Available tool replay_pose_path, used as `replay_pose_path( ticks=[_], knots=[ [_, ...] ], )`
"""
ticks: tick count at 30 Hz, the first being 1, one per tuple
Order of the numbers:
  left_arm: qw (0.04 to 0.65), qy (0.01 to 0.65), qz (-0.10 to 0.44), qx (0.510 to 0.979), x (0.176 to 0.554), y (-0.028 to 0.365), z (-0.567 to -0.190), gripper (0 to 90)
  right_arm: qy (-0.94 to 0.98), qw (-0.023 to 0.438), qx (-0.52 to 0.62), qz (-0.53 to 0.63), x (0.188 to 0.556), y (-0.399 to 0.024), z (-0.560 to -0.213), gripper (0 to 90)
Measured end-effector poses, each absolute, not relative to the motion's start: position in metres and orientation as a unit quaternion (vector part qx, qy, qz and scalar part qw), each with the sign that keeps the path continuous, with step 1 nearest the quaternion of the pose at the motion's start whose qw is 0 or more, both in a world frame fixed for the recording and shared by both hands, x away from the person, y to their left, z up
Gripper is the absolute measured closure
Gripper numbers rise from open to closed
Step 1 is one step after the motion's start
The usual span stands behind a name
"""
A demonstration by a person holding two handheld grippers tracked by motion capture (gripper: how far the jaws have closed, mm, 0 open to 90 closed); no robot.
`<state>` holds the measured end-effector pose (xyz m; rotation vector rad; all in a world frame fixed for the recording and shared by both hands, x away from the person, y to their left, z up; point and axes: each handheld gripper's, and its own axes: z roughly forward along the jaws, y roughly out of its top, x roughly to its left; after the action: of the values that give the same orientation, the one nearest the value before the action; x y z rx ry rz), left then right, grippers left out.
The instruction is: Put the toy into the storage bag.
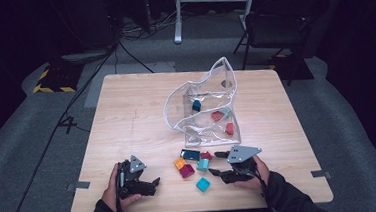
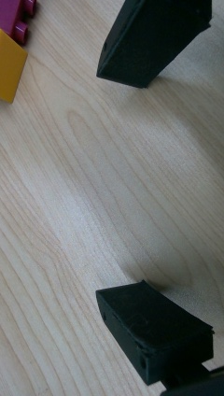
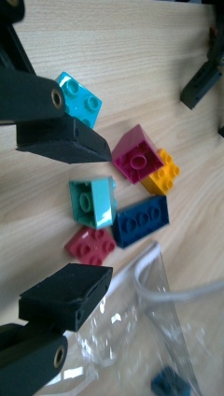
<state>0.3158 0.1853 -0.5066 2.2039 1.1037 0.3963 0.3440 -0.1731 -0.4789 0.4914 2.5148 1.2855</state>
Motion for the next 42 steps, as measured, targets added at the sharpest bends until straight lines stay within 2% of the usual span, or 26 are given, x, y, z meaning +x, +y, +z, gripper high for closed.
replay_pose_path(
  ticks=[3,15,19,23,26,42],
  knots=[
    [0.317,0.419,0.151,0.837,0.316,0.185,-0.507,0.4,0.871,0.121,0.171,0.445,0.347,-0.167,-0.486,38.7],
    [0.317,0.419,0.151,0.837,0.316,0.185,-0.507,0.3,0.874,0.136,0.18,0.43,0.354,-0.15,-0.501,38.3],
    [0.318,0.419,0.15,0.837,0.316,0.185,-0.507,0.3,0.872,0.142,0.178,0.433,0.354,-0.145,-0.502,44.4],
    [0.318,0.419,0.151,0.837,0.316,0.185,-0.507,0.4,0.875,0.151,0.173,0.426,0.353,-0.143,-0.503,55.5],
    [0.318,0.419,0.15,0.837,0.316,0.185,-0.507,0.4,0.873,0.151,0.17,0.431,0.352,-0.144,-0.502,58.9],
    [0.318,0.419,0.15,0.837,0.316,0.185,-0.507,0.3,0.861,0.139,0.157,0.463,0.342,-0.173,-0.476,59.2]
  ],
)
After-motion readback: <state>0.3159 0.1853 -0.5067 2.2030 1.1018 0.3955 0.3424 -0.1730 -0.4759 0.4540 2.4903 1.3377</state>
